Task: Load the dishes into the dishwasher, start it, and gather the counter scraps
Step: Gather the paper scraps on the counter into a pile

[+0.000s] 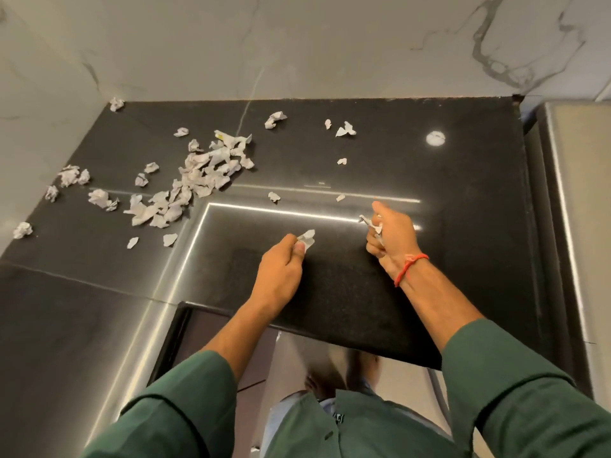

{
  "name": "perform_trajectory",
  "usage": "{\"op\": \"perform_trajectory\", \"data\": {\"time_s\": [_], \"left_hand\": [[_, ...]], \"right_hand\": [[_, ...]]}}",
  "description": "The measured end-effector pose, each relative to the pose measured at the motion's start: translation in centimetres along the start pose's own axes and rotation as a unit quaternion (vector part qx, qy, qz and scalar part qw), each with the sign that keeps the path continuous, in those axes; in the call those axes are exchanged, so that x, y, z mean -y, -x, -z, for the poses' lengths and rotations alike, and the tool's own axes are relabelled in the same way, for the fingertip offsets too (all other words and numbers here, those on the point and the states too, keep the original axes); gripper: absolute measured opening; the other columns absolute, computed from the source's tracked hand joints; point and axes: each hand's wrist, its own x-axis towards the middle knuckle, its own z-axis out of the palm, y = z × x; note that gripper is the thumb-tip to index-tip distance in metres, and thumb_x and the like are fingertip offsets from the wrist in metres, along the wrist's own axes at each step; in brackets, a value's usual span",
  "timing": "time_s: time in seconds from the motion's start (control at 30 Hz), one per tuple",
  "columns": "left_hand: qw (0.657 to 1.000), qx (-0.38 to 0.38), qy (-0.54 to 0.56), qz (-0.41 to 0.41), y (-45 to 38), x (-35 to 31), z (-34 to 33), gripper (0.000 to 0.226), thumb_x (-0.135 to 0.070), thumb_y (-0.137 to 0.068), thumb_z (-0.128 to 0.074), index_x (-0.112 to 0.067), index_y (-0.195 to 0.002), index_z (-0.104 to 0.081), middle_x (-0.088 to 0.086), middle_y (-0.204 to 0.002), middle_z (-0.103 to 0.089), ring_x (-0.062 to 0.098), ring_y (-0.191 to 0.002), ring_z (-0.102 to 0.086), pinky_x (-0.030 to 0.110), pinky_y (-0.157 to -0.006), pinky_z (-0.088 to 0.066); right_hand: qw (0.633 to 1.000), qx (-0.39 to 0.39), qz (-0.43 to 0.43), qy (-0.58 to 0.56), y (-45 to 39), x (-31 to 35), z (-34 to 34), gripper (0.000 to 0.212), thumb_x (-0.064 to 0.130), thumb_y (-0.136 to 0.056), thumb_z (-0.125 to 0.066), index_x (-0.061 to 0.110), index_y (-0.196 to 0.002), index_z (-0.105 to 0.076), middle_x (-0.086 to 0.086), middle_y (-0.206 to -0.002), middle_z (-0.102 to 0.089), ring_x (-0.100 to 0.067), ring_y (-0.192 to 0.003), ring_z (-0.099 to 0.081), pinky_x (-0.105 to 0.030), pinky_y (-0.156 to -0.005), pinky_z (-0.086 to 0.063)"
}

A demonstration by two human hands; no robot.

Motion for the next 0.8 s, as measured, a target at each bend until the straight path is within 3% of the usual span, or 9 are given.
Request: {"op": "perform_trajectory", "data": {"time_s": [0.2,0.33,0.43,0.53,0.67,0.73,0.8], "left_hand": [[0.987,-0.062,0.138,0.050,5.5,0.6,0.6,0.042,-0.035,-0.101,-0.047,-0.005,-0.072,-0.043,0.004,-0.064,-0.043,0.018,-0.059,-0.039,0.040,-0.057,-0.034],[0.944,-0.119,0.281,0.125,9.6,1.8,1.5,0.040,-0.023,-0.092,-0.052,0.001,-0.067,-0.033,0.009,-0.064,-0.031,0.021,-0.056,-0.029,0.032,-0.049,-0.025],[0.909,-0.148,0.347,0.175,13.7,3.0,2.5,0.037,-0.008,-0.095,-0.050,-0.005,-0.058,-0.049,0.013,-0.065,-0.047,0.017,-0.053,-0.044,0.017,-0.041,-0.027],[0.873,-0.178,0.404,0.208,19.2,5.2,2.8,0.031,-0.007,-0.095,-0.048,-0.009,-0.064,-0.052,0.015,-0.072,-0.061,0.010,-0.059,-0.065,0.019,-0.040,-0.022],[0.827,-0.223,0.458,0.238,27.1,7.9,2.6,0.030,-0.012,-0.098,-0.048,-0.006,-0.077,-0.069,0.006,-0.091,-0.078,0.021,-0.083,-0.077,0.021,-0.041,-0.022],[0.800,-0.255,0.480,0.254,31.6,9.5,2.0,0.033,-0.010,-0.097,-0.047,-0.010,-0.073,-0.070,0.003,-0.089,-0.078,0.019,-0.078,-0.076,0.022,-0.043,-0.022],[0.771,-0.285,0.494,0.283,35.8,11.1,0.9,0.039,-0.007,-0.092,-0.049,-0.016,-0.058,-0.065,0.003,-0.072,-0.072,0.014,-0.060,-0.067,0.021,-0.042,-0.022]], "right_hand": [[0.987,0.076,-0.100,-0.096,4.6,-3.0,-3.2,0.047,0.028,-0.100,-0.051,0.024,-0.057,-0.035,0.005,-0.049,-0.027,-0.008,-0.035,-0.019,-0.021,-0.033,-0.018],[0.975,0.117,-0.153,-0.107,7.7,-5.0,-5.4,0.046,0.029,-0.101,-0.049,0.025,-0.058,-0.031,0.007,-0.046,-0.026,-0.007,-0.034,-0.017,-0.019,-0.032,-0.015],[0.970,0.153,-0.173,-0.079,10.4,-7.2,-6.7,0.046,0.029,-0.101,-0.048,0.026,-0.060,-0.029,0.008,-0.045,-0.024,-0.007,-0.034,-0.016,-0.019,-0.031,-0.016],[0.964,0.187,-0.187,-0.037,14.2,-10.2,-7.8,0.046,0.029,-0.101,-0.047,0.026,-0.059,-0.028,0.008,-0.044,-0.025,-0.007,-0.033,-0.015,-0.018,-0.032,-0.016],[0.955,0.218,-0.201,0.023,20.1,-14.9,-8.0,0.050,0.029,-0.103,-0.047,0.026,-0.056,-0.030,0.007,-0.044,-0.025,-0.008,-0.034,-0.017,-0.018,-0.033,-0.017],[0.946,0.236,-0.212,0.064,23.4,-17.8,-7.6,0.052,0.029,-0.103,-0.046,0.026,-0.053,-0.031,0.007,-0.043,-0.026,-0.007,-0.033,-0.019,-0.018,-0.032,-0.018],[0.934,0.252,-0.234,0.099,26.2,-20.7,-6.9,0.051,0.028,-0.103,-0.045,0.025,-0.054,-0.032,0.007,-0.043,-0.027,-0.007,-0.031,-0.019,-0.017,-0.031,-0.019]]}}
